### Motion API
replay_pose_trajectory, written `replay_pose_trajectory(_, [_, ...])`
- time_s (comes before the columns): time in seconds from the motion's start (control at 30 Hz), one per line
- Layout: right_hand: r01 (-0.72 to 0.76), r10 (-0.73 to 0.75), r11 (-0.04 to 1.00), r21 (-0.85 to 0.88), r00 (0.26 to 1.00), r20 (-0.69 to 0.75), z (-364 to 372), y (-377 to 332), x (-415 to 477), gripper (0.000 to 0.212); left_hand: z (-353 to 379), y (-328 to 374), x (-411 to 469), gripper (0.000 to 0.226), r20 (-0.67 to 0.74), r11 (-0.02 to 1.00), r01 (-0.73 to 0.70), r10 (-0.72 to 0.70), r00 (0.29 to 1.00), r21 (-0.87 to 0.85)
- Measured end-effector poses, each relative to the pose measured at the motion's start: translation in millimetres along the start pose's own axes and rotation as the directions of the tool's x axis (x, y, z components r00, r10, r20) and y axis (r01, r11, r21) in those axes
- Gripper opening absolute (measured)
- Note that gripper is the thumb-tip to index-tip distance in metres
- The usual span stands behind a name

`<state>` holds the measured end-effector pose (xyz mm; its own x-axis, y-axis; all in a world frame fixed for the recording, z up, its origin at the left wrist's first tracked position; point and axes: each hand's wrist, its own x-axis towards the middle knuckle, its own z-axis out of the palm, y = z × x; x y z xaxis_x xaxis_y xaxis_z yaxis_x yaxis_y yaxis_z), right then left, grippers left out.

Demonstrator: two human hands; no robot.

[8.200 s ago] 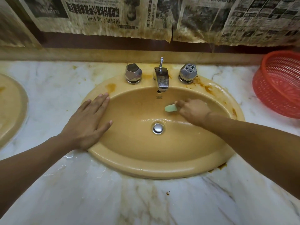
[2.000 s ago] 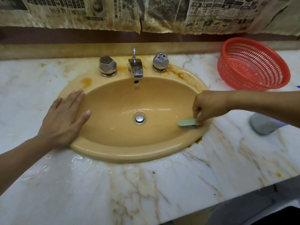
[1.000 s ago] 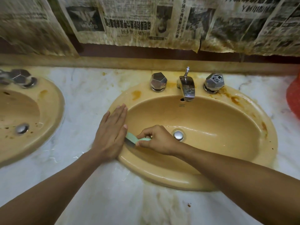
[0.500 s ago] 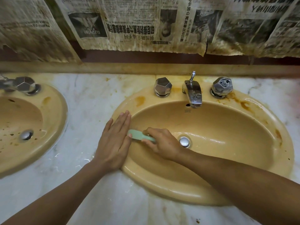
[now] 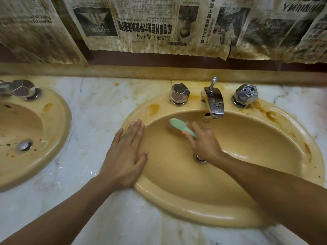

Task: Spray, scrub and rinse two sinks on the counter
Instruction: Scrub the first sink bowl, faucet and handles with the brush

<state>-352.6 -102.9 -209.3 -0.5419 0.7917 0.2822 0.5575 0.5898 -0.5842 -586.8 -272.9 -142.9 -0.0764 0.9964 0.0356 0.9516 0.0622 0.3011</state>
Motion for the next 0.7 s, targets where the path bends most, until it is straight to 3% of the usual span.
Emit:
replay_pose_trajectory(0.1, [-0.152,0.157,0.982,-0.115,0.987,0.031,-36,36,-18,0.028,-1,-1,3,0.08,0.043,0.997,-0.007,0.003,0.999,0.076])
replay_pose_trajectory(0.17, [-0.171,0.2,0.966,-0.191,0.97,0.139,-41,43,-22,0.026,-1,-1,10,0.082,0.06,0.994,-0.017,0.01,0.998,0.109])
replay_pose_trajectory(0.27, [0.01,0.192,0.933,-0.359,0.83,0.523,-25,32,-15,0.022,-3,-5,22,0.086,0.076,0.991,-0.027,0.017,0.997,0.129])
replay_pose_trajectory(0.3, [0.07,0.159,0.926,-0.372,0.82,0.55,-24,28,-11,0.021,-3,-6,24,0.087,0.079,0.992,-0.029,0.019,0.997,0.12])
replay_pose_trajectory(0.43, [0.156,0.004,0.887,-0.435,0.938,0.346,-33,36,3,0.032,-4,-9,26,0.089,0.081,0.995,-0.043,0.036,0.996,0.087])
replay_pose_trajectory(0.5, [0.22,-0.01,0.864,-0.452,0.906,0.423,-33,34,-1,0.029,-4,-9,26,0.088,0.073,0.995,-0.046,0.04,0.997,0.085])
replay_pose_trajectory(0.57, [0.321,0.007,0.828,-0.461,0.815,0.579,-27,30,-5,0.026,-4,-9,25,0.088,0.07,0.996,-0.049,0.043,0.997,0.079])
replay_pose_trajectory(0.6, [0.337,-0.015,0.816,-0.47,0.825,0.565,-27,28,-3,0.027,-4,-9,25,0.088,0.07,0.996,-0.052,0.046,0.996,0.078])
replay_pose_trajectory(0.7, [0.251,-0.113,0.84,-0.481,0.948,0.297,-34,35,10,0.031,-4,-9,25,0.086,0.079,0.995,-0.053,0.046,0.996,0.09])
